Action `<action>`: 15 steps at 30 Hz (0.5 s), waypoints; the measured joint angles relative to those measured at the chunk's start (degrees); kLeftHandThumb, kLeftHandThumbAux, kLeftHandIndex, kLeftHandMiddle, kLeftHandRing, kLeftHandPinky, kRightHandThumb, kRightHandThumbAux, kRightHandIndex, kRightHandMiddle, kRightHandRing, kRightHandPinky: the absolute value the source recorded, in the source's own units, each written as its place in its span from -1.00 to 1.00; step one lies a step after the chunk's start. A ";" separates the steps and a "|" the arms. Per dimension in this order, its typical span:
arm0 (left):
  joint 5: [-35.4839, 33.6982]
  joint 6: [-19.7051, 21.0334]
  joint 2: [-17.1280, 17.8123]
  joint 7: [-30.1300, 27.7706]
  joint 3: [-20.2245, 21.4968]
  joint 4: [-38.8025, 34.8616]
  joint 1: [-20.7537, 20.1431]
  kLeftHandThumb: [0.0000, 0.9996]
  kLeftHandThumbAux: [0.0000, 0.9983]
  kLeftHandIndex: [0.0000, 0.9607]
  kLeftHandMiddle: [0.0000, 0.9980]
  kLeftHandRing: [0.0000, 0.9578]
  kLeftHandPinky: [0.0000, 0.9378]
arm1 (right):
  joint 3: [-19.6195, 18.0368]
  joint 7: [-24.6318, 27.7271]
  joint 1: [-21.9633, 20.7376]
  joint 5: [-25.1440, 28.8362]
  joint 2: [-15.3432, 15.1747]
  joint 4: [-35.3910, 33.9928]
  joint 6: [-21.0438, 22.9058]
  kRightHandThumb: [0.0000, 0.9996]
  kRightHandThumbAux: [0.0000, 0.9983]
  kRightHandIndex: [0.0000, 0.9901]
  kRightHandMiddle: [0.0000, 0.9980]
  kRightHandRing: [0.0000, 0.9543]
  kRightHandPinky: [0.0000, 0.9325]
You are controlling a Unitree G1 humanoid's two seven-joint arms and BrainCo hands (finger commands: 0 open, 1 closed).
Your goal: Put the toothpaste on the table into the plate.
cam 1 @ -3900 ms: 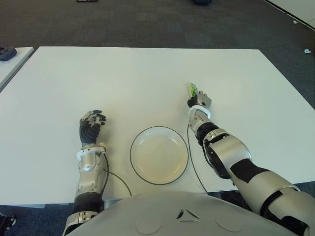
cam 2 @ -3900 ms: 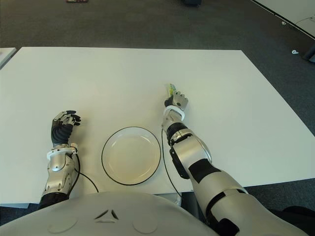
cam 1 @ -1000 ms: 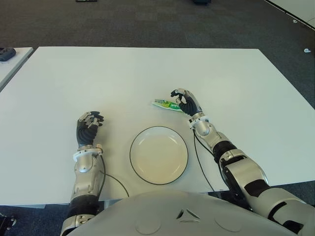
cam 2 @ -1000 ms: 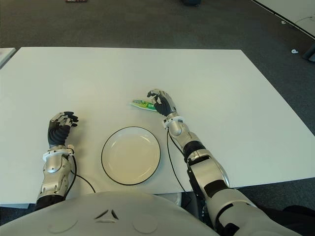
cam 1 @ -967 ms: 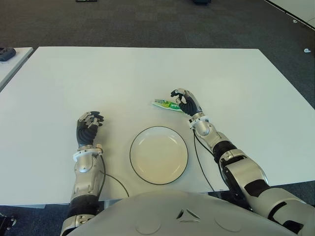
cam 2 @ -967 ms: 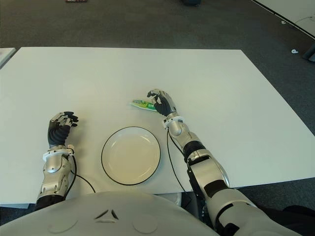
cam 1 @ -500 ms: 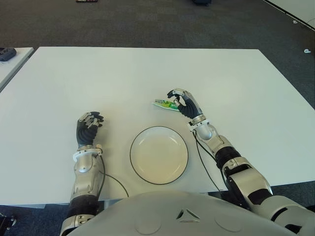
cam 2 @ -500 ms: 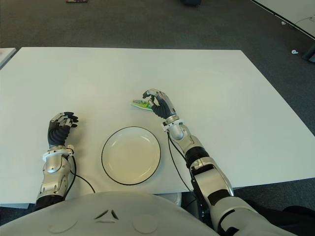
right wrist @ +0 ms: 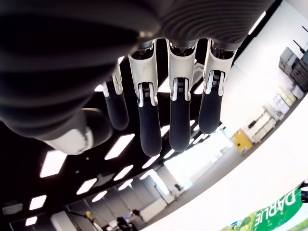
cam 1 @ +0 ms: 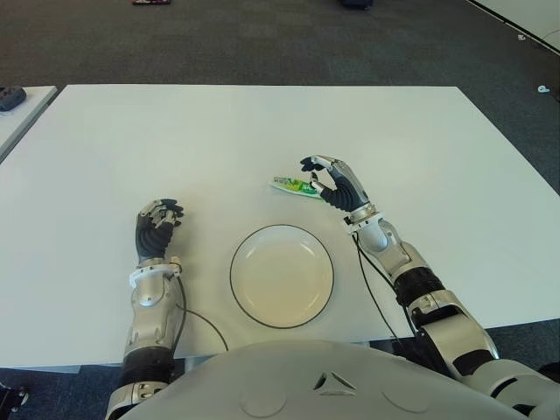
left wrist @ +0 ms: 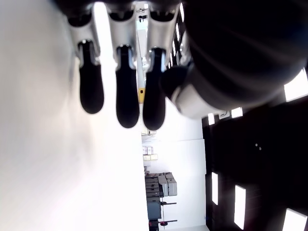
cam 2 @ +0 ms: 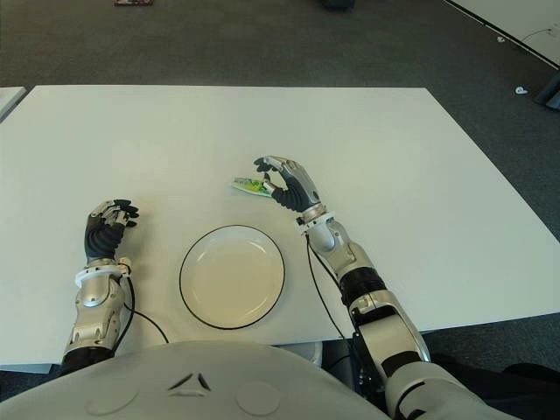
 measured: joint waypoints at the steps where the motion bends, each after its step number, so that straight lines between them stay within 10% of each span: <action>1: 0.03 0.02 0.00 0.00 -0.01 0.00 -0.01 0.41 0.44 -0.12 -0.01 0.06 0.07 | 0.01 -0.25 0.13 -0.64 -0.09 -0.47 0.47 0.13 -0.29 -0.87 -0.85 -0.82 -0.74; 15: -0.10 -0.37 -0.09 -0.01 -0.08 0.22 -0.14 0.41 0.44 -0.11 0.01 0.06 0.05 | 0.40 10.18 1.43 -5.46 -1.72 -15.03 17.30 0.10 -0.71 -1.00 -1.00 -1.00 -1.00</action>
